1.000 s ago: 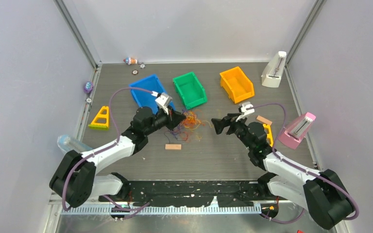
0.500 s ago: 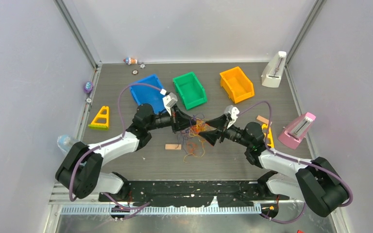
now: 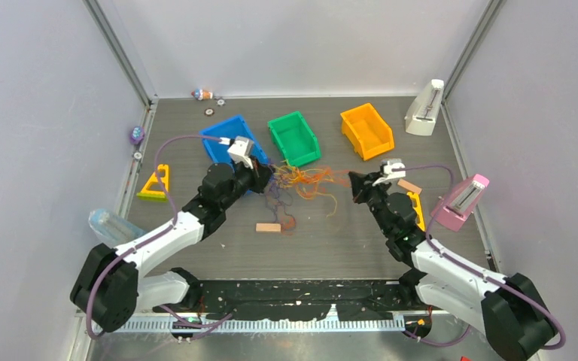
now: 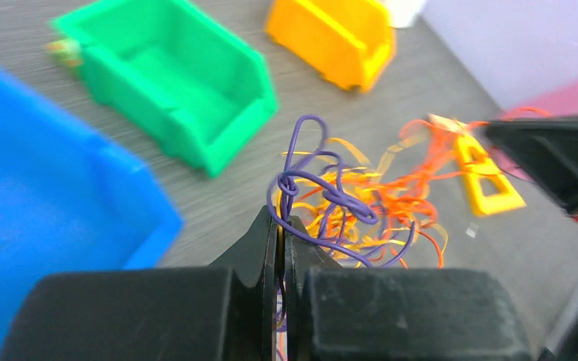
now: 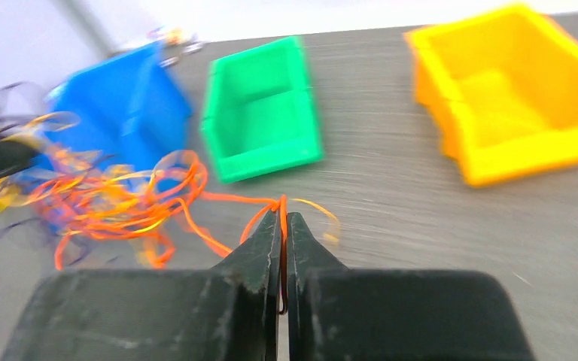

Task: Untangle the cables
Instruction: Untie the cable.

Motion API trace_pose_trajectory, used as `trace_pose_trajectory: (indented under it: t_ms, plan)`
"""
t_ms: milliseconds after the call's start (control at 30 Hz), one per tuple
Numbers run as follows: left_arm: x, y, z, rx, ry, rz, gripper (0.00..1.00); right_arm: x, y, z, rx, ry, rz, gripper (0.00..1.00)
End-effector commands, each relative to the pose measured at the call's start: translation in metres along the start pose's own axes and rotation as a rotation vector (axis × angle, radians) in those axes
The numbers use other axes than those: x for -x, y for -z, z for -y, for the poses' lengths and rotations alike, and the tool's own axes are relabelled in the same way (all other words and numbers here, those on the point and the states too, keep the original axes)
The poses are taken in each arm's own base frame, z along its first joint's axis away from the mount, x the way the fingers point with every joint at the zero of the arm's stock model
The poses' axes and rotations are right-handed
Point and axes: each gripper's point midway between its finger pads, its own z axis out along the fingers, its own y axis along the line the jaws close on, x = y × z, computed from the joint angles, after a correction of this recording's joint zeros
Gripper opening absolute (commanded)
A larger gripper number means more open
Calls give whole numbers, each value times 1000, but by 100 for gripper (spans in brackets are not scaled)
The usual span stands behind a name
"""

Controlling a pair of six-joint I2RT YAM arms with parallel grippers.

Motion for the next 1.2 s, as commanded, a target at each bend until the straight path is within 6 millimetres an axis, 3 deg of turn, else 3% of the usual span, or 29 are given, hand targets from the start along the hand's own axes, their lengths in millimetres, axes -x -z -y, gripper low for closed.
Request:
trace_pose_trajectory:
  t_ms: [0,200,400,467,533,600,633,667,867,900,1033,1167]
  plan:
    - [10,27,-74,407,8,81,0,2,33,96,-546,-57,77,5]
    - [13,37,-86,489,19,103,0,4,53,123,-732,-112,128,5]
    - [10,28,-76,424,8,74,0,9,56,120,-702,-117,159,5]
    - [11,22,-64,350,-8,66,0,12,49,108,-619,-95,155,5]
    - [11,14,-43,218,-41,56,0,14,37,85,-461,-42,134,21]
    - [10,6,-19,79,-54,39,0,15,25,51,-252,15,114,71]
    - [9,3,-10,23,-60,29,0,10,22,29,-114,36,90,82]
    - [9,0,-1,-28,-65,20,0,12,19,18,-53,57,102,94]
    - [7,0,47,-271,-119,15,0,-11,8,-58,383,101,-26,100]
    - [8,1,53,-299,-131,17,0,-7,7,-67,422,100,-20,99]
    - [10,11,78,-419,-169,42,0,-19,7,-89,544,105,-73,97]
    - [18,28,98,-528,-180,101,0,-29,4,-97,574,116,-124,96]
